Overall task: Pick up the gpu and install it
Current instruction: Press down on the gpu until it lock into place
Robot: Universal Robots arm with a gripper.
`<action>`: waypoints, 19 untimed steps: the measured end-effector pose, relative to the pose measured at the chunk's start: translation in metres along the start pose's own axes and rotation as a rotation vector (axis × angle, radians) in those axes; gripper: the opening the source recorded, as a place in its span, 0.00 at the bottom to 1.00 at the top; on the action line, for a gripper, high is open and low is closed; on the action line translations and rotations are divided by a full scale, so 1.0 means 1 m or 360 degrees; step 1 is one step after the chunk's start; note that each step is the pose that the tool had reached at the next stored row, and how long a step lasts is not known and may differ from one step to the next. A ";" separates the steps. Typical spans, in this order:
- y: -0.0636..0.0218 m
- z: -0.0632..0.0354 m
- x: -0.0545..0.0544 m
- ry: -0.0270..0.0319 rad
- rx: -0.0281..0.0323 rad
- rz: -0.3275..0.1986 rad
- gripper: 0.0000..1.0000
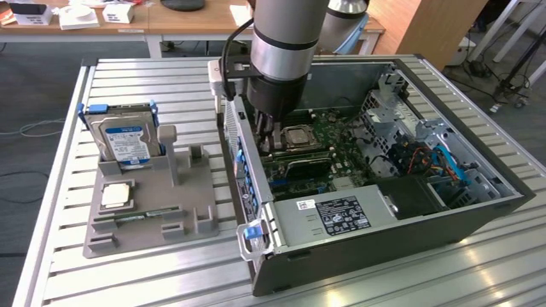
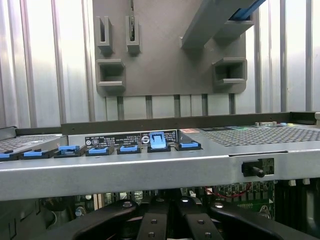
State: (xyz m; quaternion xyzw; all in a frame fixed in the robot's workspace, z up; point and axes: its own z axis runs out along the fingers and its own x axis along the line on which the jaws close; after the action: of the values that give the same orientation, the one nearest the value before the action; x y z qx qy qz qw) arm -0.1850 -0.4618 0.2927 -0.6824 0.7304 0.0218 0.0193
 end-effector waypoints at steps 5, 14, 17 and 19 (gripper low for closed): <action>0.0051 0.0001 0.000 -0.00007 0.00011 0.0002 0.11; 0.0091 0.0000 0.001 -0.00004 0.00006 0.0007 0.11; 0.0072 -0.0001 0.001 0.00001 -0.00002 0.0008 0.11; 0.0046 0.0000 0.000 -0.00003 0.00004 0.0008 0.11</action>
State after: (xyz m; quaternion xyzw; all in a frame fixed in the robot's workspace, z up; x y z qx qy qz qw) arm -0.1896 -0.4618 0.2927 -0.6806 0.7321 0.0218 0.0194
